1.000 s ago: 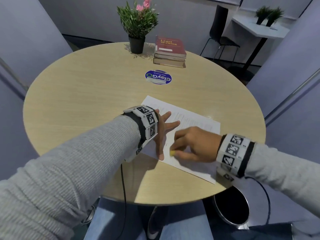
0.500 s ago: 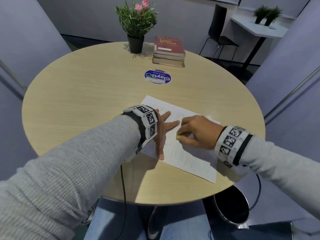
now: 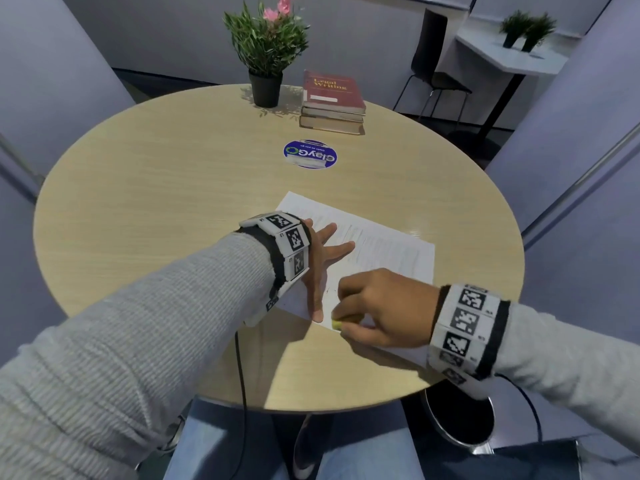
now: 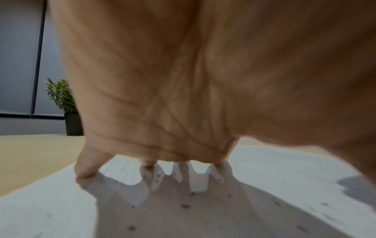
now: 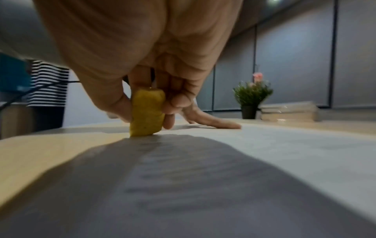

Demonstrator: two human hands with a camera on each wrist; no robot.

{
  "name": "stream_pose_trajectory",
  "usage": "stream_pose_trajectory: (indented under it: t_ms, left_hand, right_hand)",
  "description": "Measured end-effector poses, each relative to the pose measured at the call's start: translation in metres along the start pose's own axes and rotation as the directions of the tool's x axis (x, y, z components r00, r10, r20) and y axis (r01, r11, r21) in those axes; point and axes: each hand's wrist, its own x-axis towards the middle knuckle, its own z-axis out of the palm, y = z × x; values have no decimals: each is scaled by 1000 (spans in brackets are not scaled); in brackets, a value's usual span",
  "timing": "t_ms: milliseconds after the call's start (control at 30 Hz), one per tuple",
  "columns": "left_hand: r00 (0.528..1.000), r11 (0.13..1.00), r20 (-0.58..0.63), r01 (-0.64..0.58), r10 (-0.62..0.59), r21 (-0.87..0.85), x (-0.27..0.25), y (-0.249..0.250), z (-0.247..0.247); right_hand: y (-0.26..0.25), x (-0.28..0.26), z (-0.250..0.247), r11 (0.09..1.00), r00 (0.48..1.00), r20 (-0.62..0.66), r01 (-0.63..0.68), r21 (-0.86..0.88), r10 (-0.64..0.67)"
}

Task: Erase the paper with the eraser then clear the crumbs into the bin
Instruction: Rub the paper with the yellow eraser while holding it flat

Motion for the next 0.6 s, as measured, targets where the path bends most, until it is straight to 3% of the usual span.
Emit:
stream_pose_trajectory:
  t_ms: [33, 100, 167, 233, 367, 533, 600]
  left_hand:
    - [1000, 1000, 23, -4, 4, 7, -6, 5, -4]
    - [1000, 1000, 16, 14, -14, -3, -7, 7, -5]
    - [999, 996, -47, 18, -22, -87, -1, 2, 2]
    - [990, 987, -138, -7, -15, -163, 5, -2, 6]
    - [999, 999, -12, -29, 29, 33, -2, 5, -2]
    - [990, 985, -137, -4, -20, -172, 11, -4, 7]
    - [998, 995, -63, 11, -17, -96, 9, -4, 6]
  right_hand:
    - [6, 1, -2, 1000, 1000, 13, -17, 4, 17]
    - [31, 5, -13, 994, 991, -81, -106, -9, 105]
    - [49, 7, -18, 982, 972, -150, -189, -19, 184]
    - [39, 5, -12, 990, 975, -177, -137, -20, 132]
    - [2, -3, 0, 999, 1000, -3, 1, 33, -1]
    - [49, 8, -16, 989, 979, -140, -150, -18, 146]
    - [42, 7, -11, 991, 978, -171, -130, -36, 122]
